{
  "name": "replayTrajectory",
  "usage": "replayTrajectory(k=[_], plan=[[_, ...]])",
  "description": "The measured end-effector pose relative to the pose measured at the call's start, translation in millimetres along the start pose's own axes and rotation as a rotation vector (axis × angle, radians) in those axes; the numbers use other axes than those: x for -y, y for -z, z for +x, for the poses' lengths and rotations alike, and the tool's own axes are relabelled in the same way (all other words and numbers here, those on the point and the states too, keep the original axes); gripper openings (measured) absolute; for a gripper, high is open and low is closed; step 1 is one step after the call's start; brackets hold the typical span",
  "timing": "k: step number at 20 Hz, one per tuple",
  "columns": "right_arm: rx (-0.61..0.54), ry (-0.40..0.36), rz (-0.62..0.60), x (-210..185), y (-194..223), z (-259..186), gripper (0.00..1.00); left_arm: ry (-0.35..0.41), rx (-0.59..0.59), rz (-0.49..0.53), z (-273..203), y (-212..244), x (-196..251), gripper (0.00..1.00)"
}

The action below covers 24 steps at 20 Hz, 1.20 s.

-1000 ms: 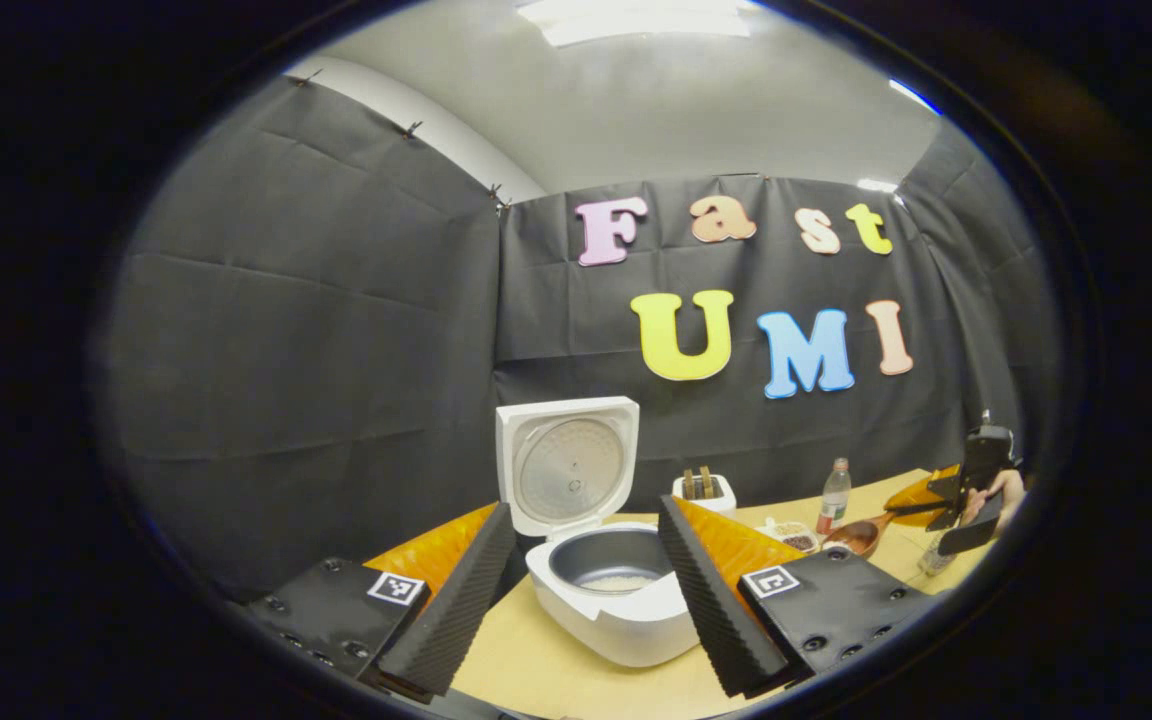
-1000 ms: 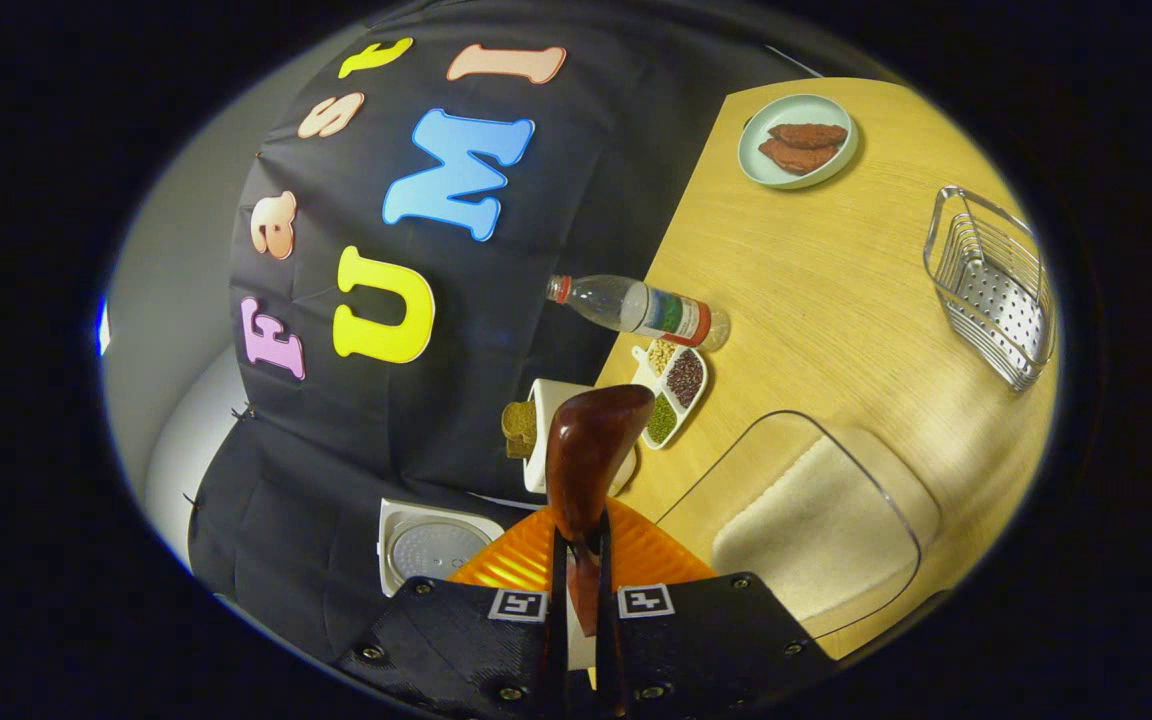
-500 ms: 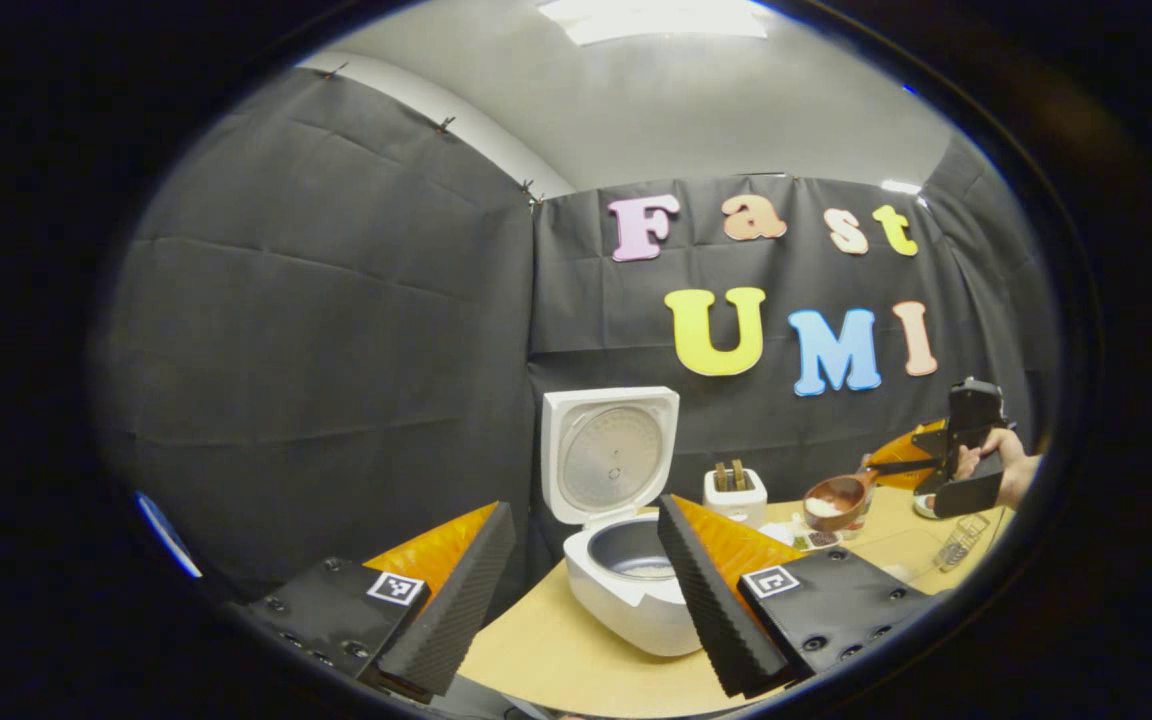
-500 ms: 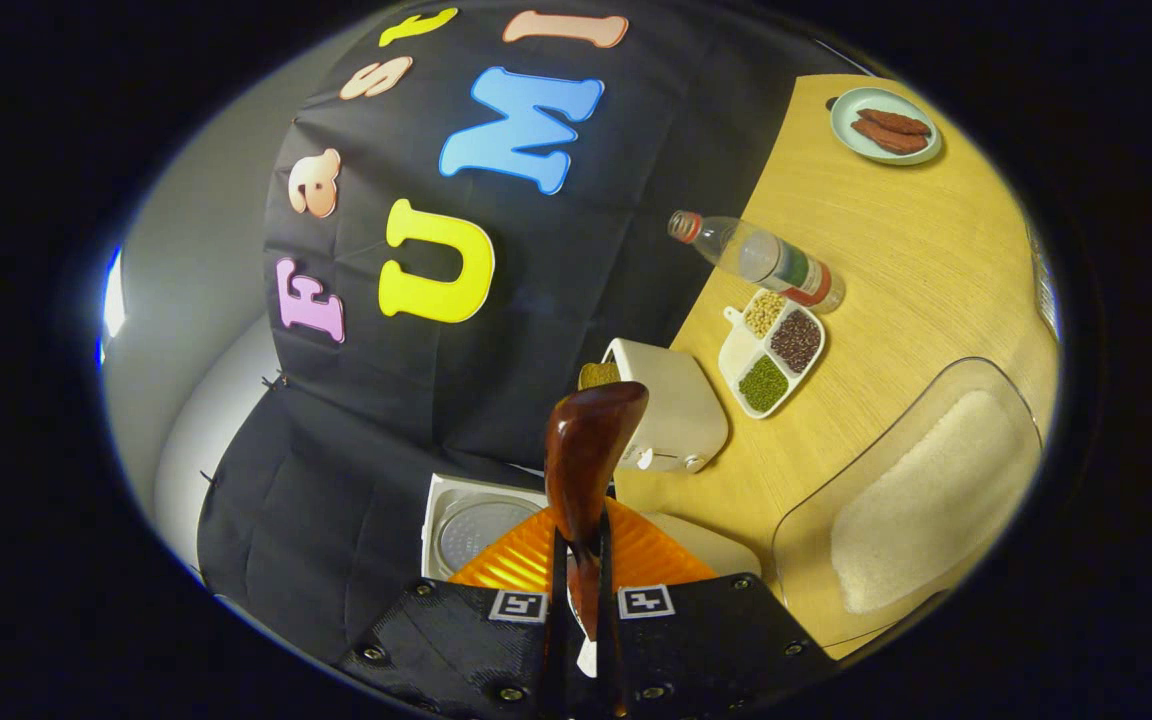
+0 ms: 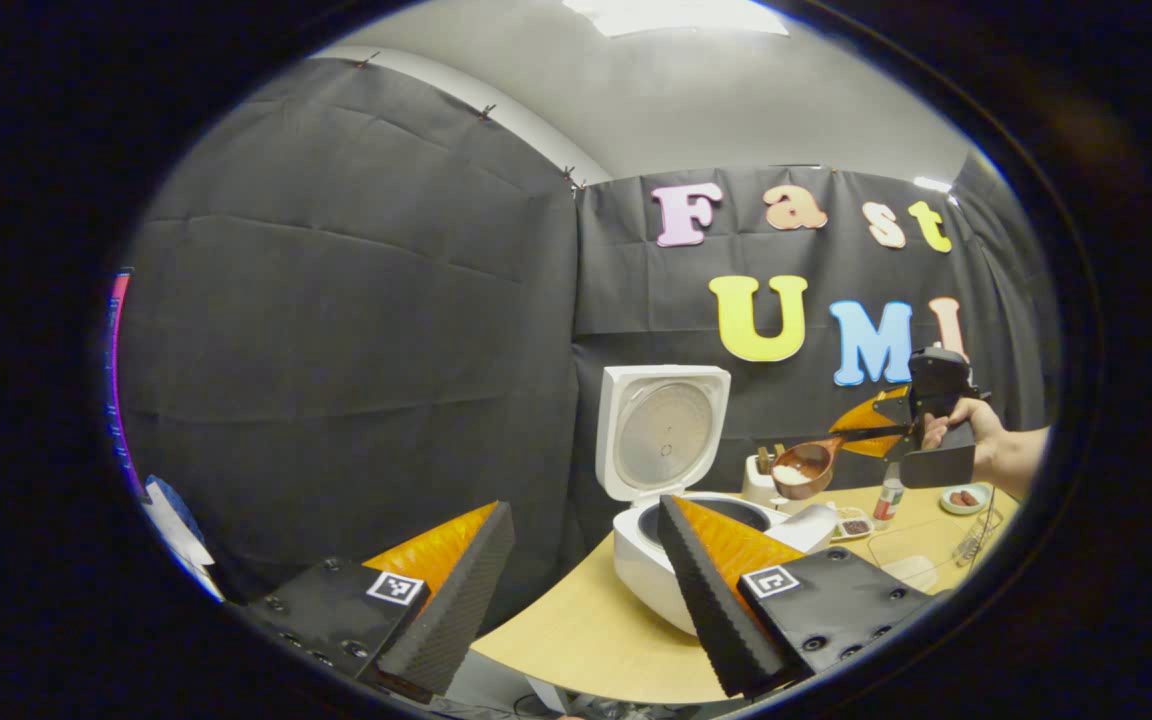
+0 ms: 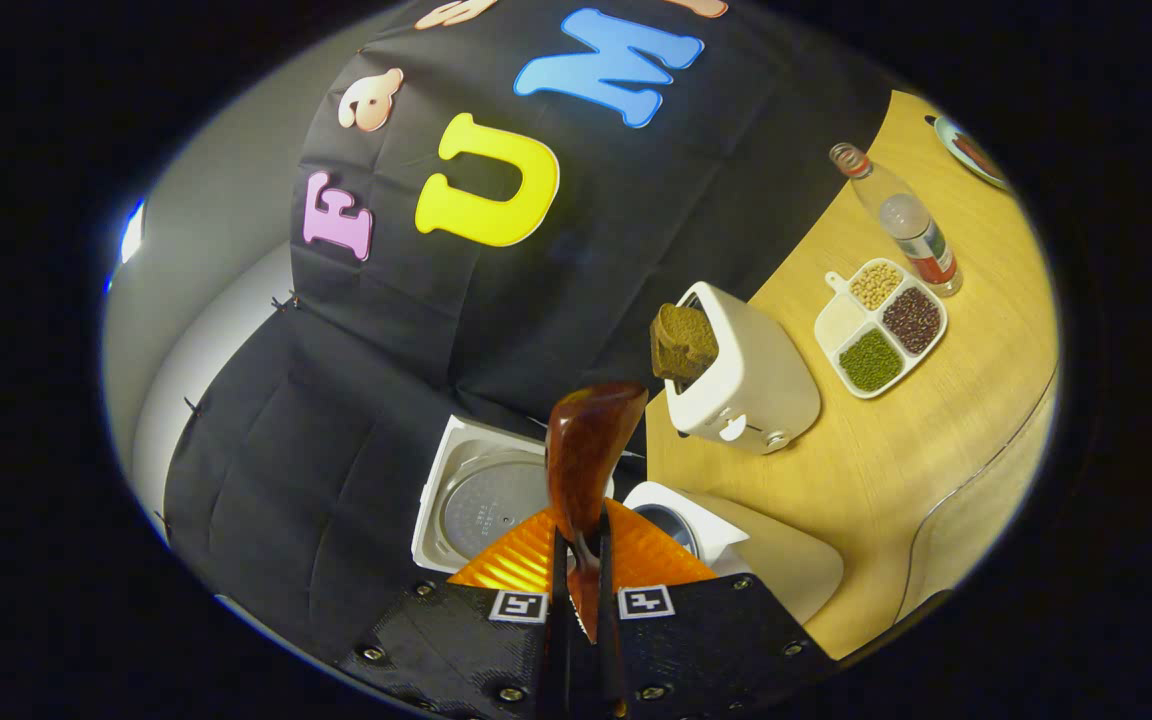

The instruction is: Close the left gripper, press the button to open the rice cooker; take a wooden spoon from the chopstick holder with the right hand, scoop a spoonful of rice and pour it into the rice cooker, then put the wooden spoon back into the chopstick holder.

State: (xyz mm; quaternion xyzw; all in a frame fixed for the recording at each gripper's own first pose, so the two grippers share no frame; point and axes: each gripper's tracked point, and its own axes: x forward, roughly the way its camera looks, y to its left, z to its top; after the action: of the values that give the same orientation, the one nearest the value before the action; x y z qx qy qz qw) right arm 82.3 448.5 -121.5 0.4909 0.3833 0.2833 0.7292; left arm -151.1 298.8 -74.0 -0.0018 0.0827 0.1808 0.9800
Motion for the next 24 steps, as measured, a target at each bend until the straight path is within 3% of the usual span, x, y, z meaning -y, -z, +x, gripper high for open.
replayTrajectory(k=[6,7,9,15,16,18,24], plan=[[-0.047,0.02,-0.105,-5,37,54,0.11,-0.056,-0.004,0.021,-12,0,-23,0.99],[-0.055,0.029,-0.136,-4,43,62,0.11,-0.064,-0.01,0.021,-15,2,-25,0.95],[-0.073,0.05,-0.211,-1,54,76,0.11,-0.083,-0.02,0.03,-18,6,-31,0.99],[-0.095,0.112,-0.51,8,73,93,0.11,-0.123,-0.043,0.044,-26,6,-40,0.95],[-0.092,0.112,-0.564,5,74,93,0.11,-0.126,-0.048,0.042,-27,7,-40,1.0],[-0.08,0.12,-0.697,-1,78,92,0.11,-0.126,-0.054,0.042,-29,9,-39,0.95],[-0.063,0.135,-1.1,-14,88,91,0.11,-0.114,-0.051,0.048,-31,10,-41,0.99]])
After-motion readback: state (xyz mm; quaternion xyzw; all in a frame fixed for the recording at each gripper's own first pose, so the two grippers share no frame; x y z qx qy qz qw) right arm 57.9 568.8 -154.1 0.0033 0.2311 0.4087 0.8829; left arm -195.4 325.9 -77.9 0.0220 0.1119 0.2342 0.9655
